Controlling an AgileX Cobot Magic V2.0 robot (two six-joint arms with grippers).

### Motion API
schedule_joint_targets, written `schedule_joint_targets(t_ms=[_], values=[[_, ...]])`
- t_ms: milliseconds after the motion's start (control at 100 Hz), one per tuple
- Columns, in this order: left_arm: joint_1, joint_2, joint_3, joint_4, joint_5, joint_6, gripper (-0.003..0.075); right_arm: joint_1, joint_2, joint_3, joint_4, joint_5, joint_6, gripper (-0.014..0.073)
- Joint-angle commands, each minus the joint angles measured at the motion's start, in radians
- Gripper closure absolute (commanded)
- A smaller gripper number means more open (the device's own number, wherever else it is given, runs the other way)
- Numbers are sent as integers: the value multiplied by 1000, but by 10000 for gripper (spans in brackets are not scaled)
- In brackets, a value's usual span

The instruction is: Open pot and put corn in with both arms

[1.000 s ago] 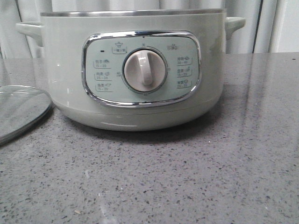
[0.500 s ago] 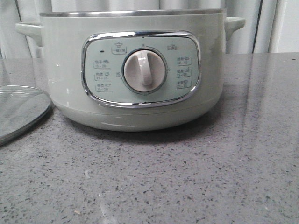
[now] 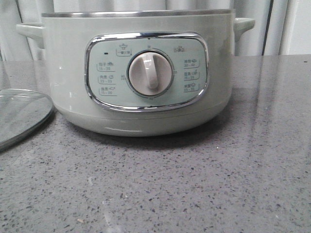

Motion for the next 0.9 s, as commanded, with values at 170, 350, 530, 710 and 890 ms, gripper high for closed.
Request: schedule_joint_targets(t_ms=[170,350,530,710,890], values=[[2,-32,21,-4,-55,-8,741,-4,9,-2,-17,-86,-5,657],[2,-32,21,-4,-55,-8,741,-151,9,90,-55,-201,-5,657],[2,-32,21,-4,-55,-8,741,-403,9,243,-19,-568,67,657],[2,-32,21,-4,-55,-8,741,-577,-14,431,-7,-887,284,657],[2,-30,21,-5,-57,-8,741,-589,-94,427,-19,-630,319,657]])
